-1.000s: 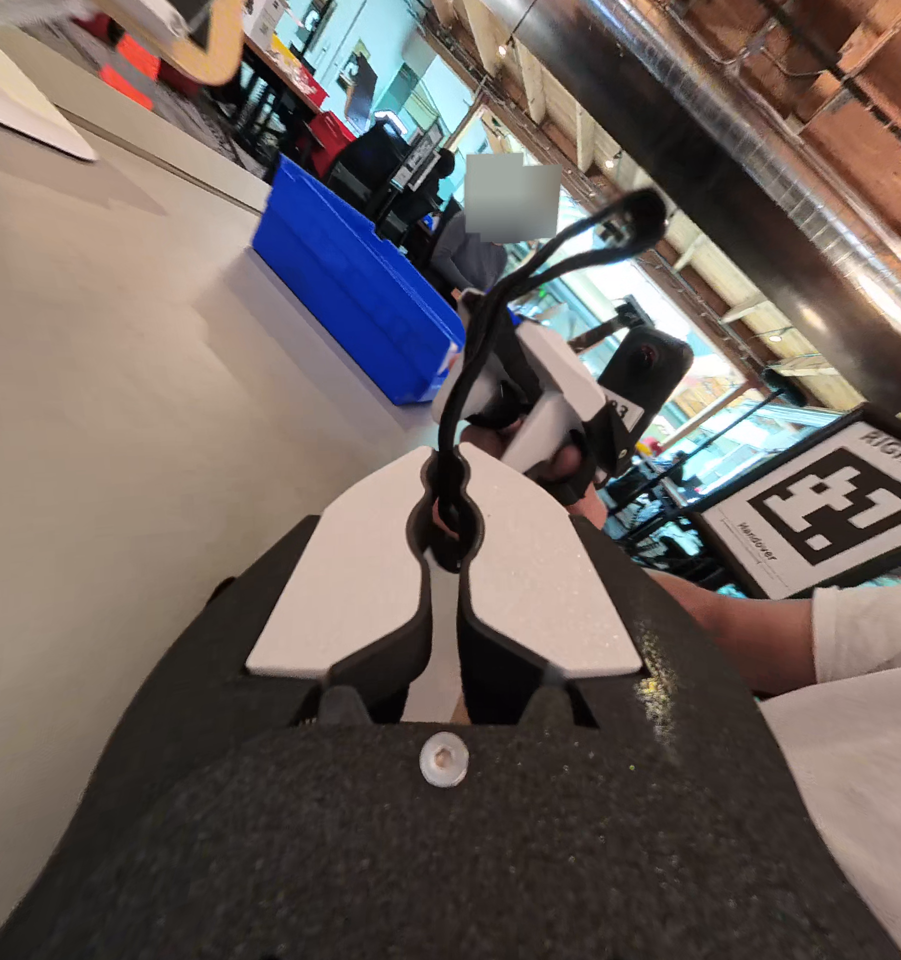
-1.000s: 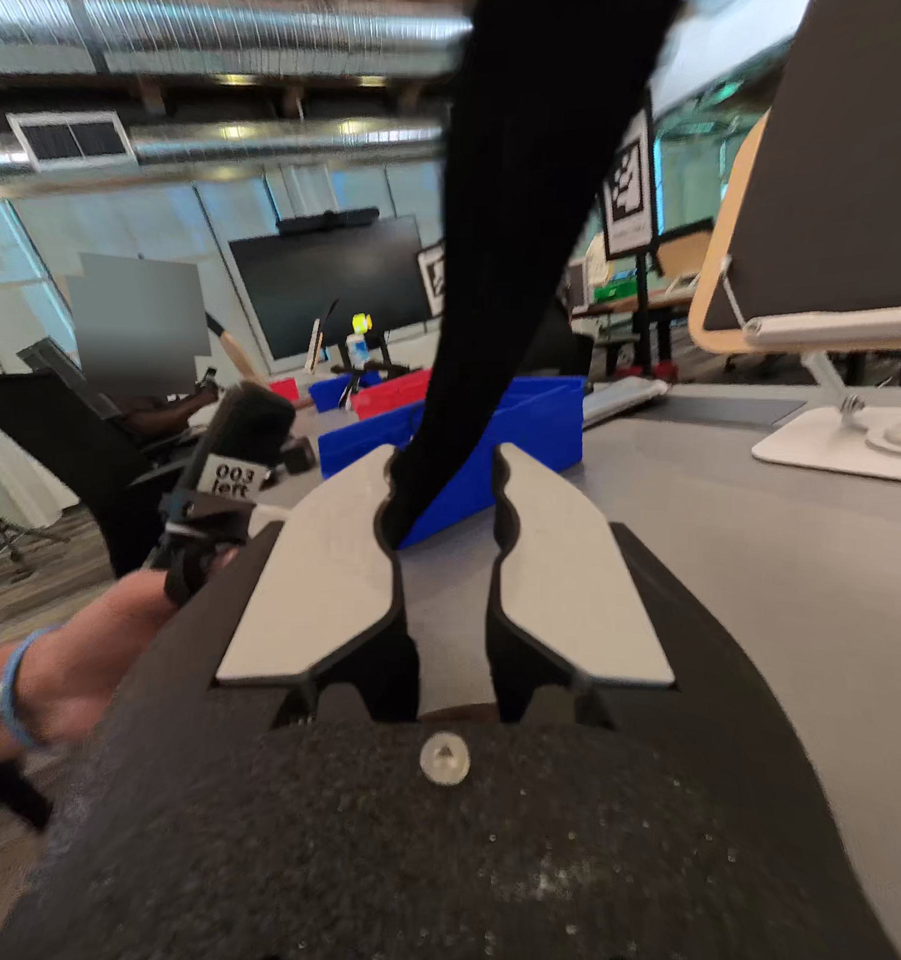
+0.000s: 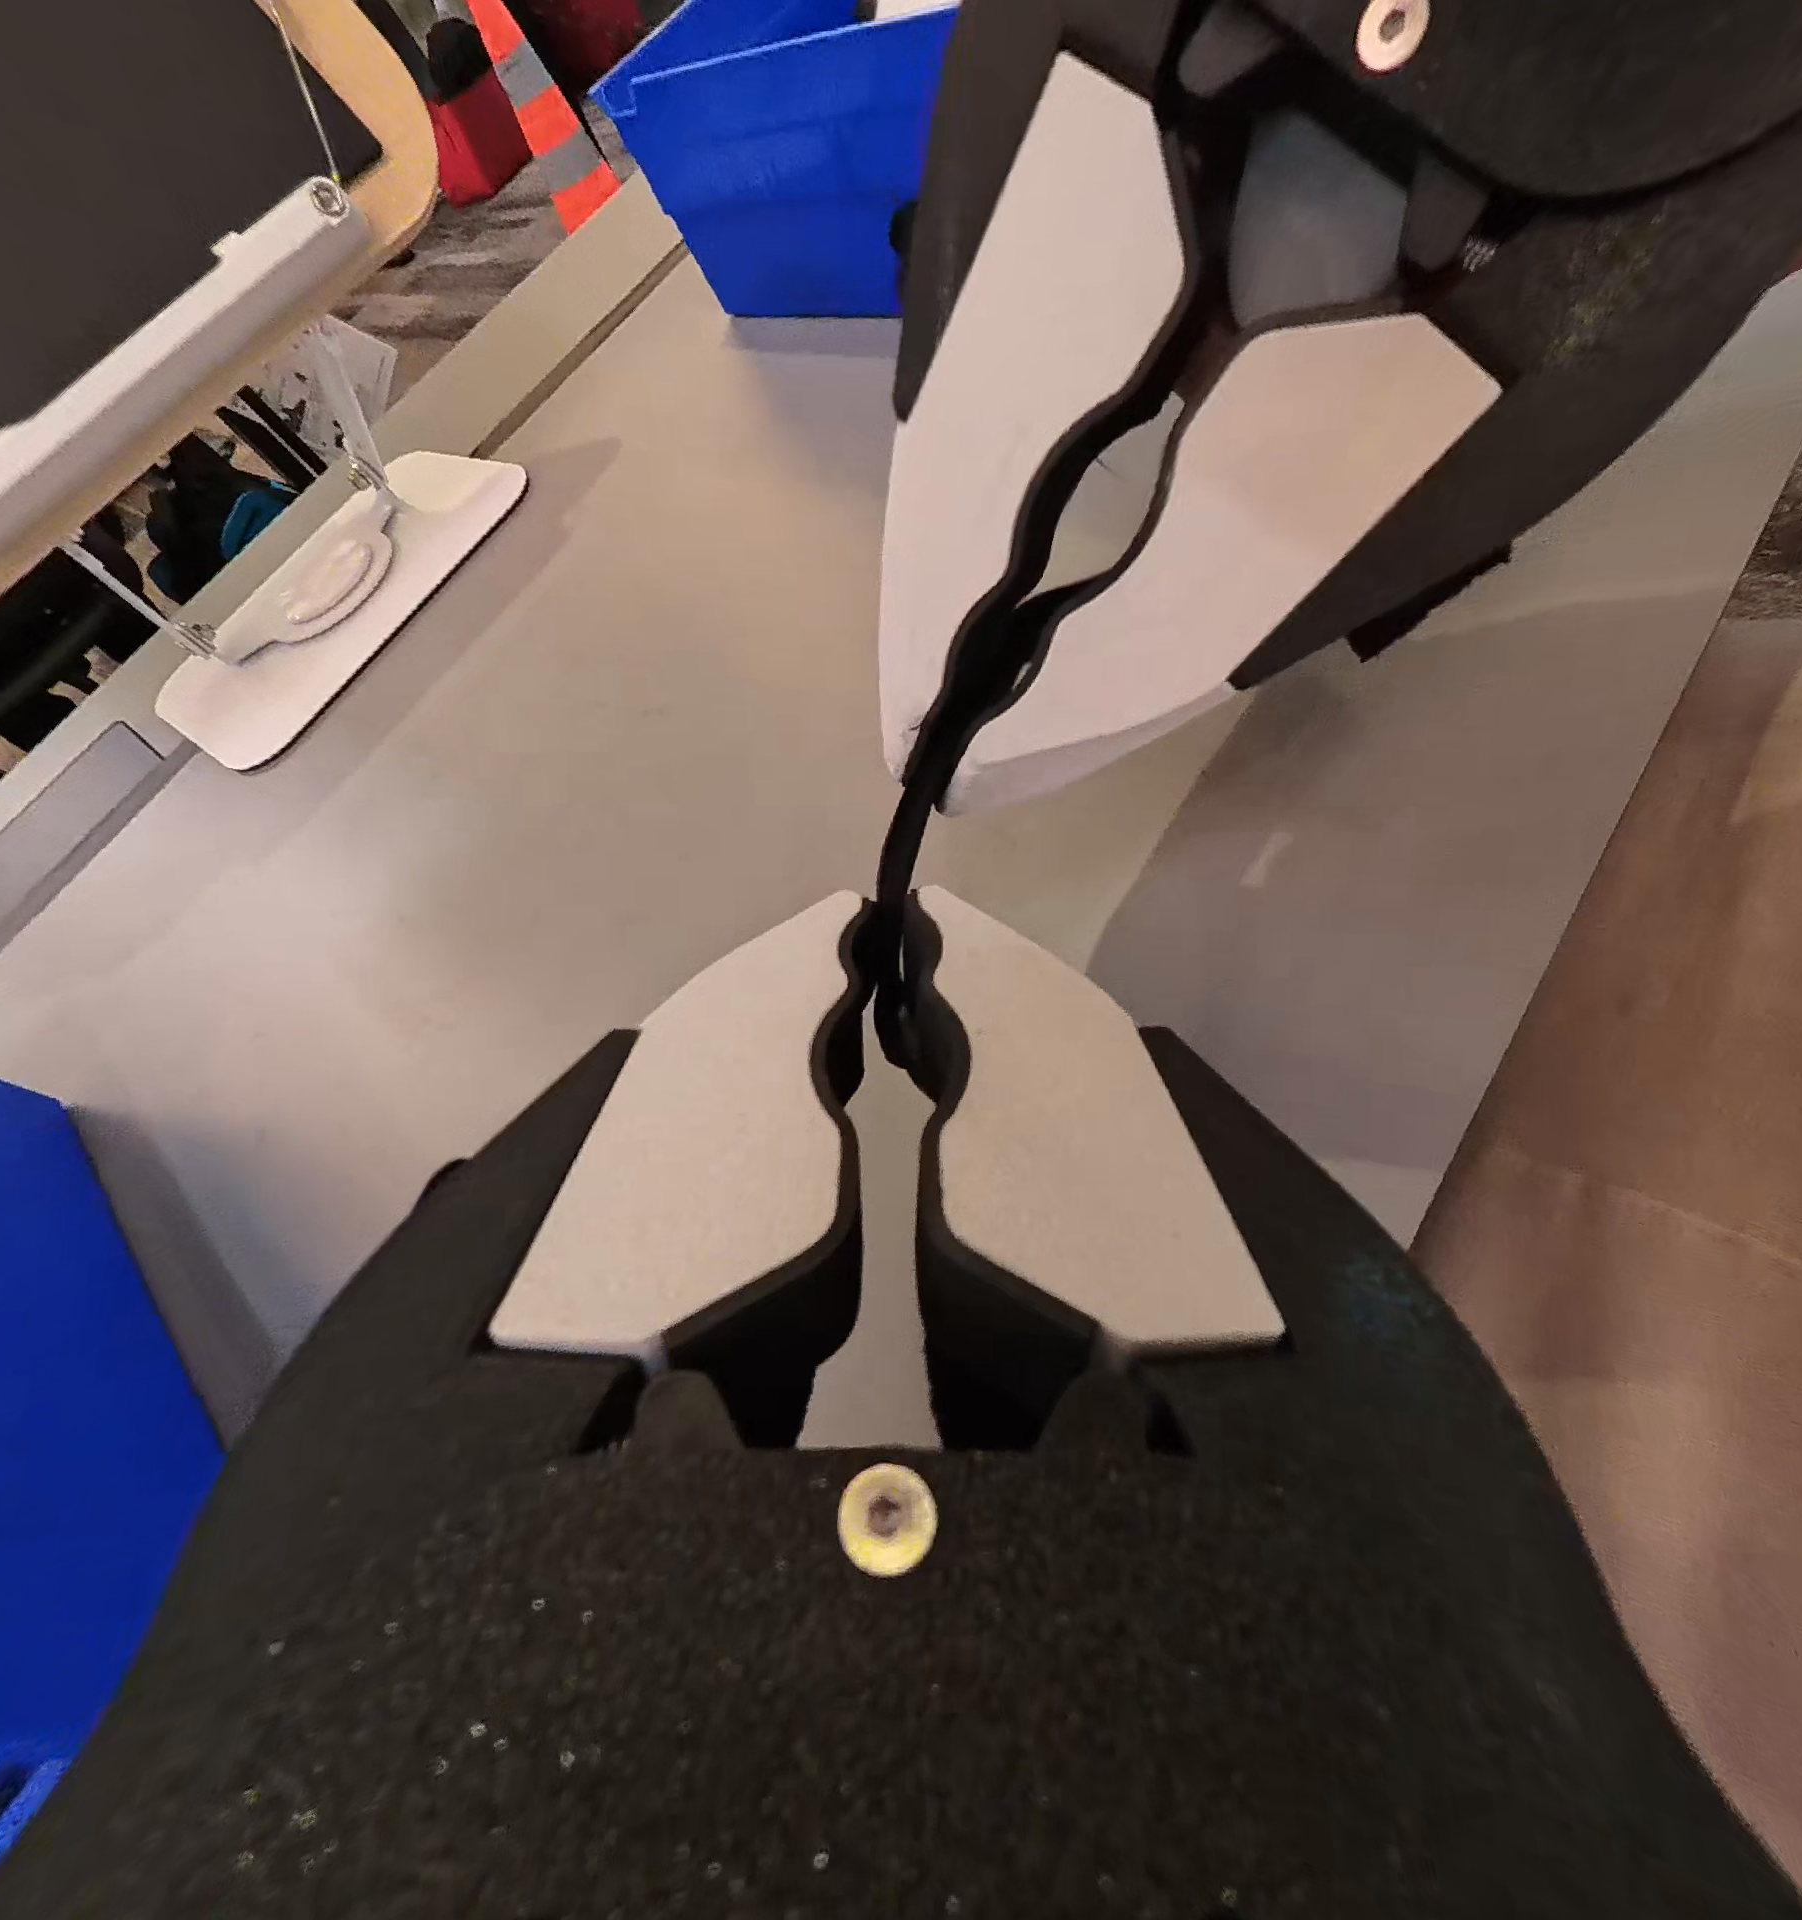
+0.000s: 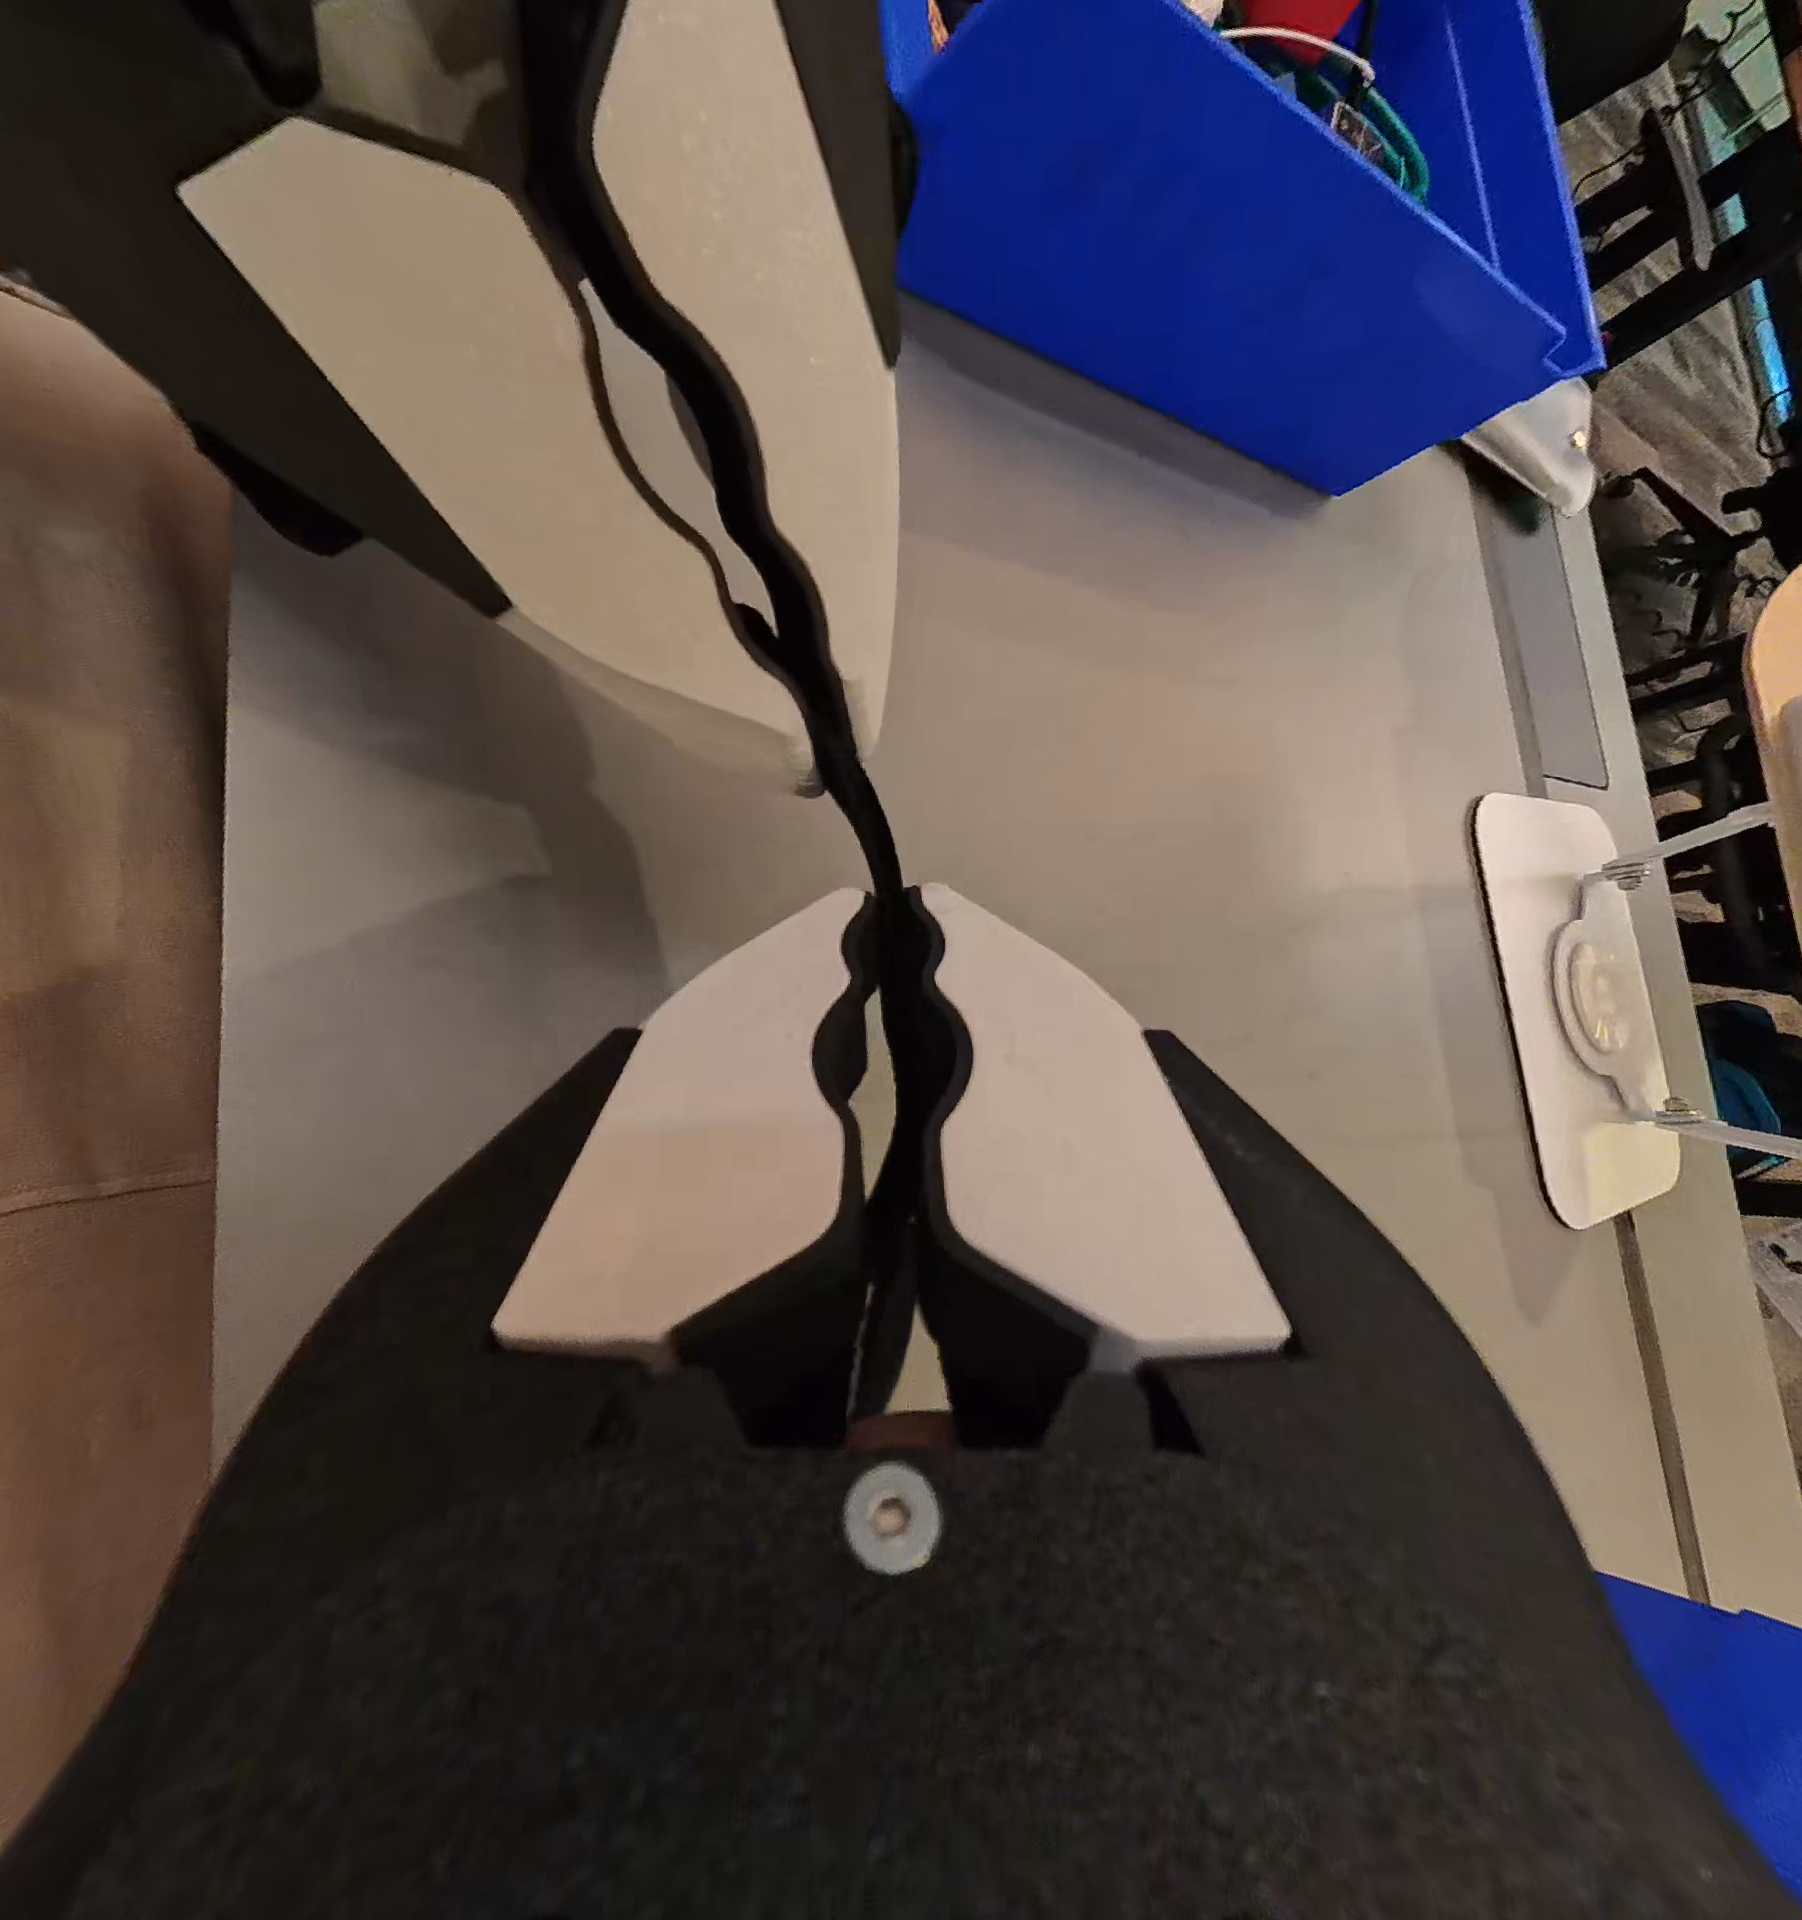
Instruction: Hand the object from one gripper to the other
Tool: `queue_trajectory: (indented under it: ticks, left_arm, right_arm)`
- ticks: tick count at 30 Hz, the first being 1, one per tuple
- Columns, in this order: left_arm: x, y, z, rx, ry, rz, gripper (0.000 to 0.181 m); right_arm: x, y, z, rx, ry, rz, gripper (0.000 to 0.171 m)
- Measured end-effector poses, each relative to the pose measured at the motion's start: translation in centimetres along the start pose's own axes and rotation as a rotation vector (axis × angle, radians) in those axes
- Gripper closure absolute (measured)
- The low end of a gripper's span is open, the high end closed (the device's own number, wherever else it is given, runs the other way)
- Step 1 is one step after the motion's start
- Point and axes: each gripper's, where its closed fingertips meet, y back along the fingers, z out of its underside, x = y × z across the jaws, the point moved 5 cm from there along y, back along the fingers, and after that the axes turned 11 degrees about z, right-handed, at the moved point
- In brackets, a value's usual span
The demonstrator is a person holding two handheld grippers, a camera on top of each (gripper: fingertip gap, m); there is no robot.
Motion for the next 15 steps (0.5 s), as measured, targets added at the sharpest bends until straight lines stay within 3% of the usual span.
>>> queue_trajectory:
  ticks: [10,12,15]
  left_arm:
    - [-0.4,0.2,0.2,0.031,0.079,-0.004,0.171]
    - [-0.7,0.3,0.3,0.048,0.121,0.009,0.169]
    - [-0.9,0.4,0.1,0.117,0.258,0.097,0.162]
  right_arm:
    - [2.9,0.0,3.0,-0.064,-0.099,0.071,0.167]
    - [4.5,0.5,3.7,-0.080,-0.075,0.169,0.167]
    - [6.8,2.1,3.1,-0.024,0.099,0.460,0.167]
